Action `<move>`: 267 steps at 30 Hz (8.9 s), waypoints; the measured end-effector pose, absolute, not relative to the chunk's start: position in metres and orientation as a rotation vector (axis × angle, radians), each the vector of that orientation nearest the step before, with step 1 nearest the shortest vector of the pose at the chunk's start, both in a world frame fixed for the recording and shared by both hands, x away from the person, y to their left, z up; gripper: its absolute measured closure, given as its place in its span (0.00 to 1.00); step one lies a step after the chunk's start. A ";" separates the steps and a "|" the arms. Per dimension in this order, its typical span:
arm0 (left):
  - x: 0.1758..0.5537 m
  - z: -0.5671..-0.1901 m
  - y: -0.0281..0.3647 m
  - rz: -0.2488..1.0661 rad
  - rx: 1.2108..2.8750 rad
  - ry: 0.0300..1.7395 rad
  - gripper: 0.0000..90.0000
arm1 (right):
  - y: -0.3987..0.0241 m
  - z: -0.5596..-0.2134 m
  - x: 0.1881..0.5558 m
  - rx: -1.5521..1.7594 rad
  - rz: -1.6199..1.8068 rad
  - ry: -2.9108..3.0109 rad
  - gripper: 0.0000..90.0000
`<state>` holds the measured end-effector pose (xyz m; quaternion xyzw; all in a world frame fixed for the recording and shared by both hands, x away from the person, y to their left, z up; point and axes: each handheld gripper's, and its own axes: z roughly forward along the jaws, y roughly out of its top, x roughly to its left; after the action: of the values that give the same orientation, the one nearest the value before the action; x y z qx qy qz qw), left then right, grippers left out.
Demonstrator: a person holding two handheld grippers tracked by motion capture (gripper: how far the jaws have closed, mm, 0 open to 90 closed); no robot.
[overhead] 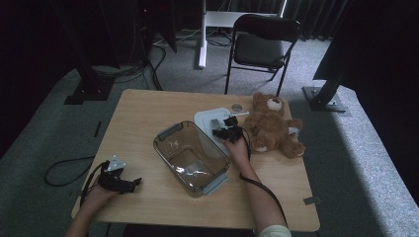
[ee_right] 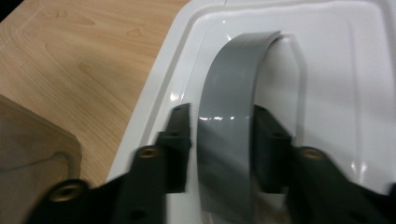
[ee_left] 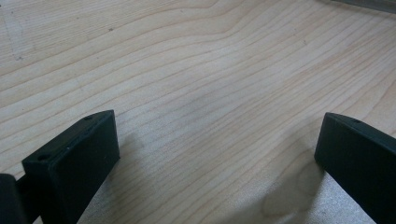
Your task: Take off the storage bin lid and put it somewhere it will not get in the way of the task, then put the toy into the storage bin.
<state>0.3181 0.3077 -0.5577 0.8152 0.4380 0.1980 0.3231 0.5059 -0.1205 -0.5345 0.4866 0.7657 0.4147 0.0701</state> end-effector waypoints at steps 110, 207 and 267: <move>0.317 -0.558 0.307 0.520 2.137 1.152 0.00 | -0.299 -0.476 0.474 1.791 0.950 1.906 0.75; 0.317 -0.558 0.308 0.518 2.140 1.146 0.00 | -0.075 -0.434 0.328 0.894 1.258 2.511 0.47; 0.317 -0.558 0.308 0.519 2.141 1.142 0.00 | -0.001 -0.385 0.402 0.901 1.216 2.570 0.36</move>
<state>0.3165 0.3077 -0.5579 0.8162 0.4354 0.1980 0.3241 0.4019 -0.0013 -0.3849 0.3010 0.8590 0.4064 0.0794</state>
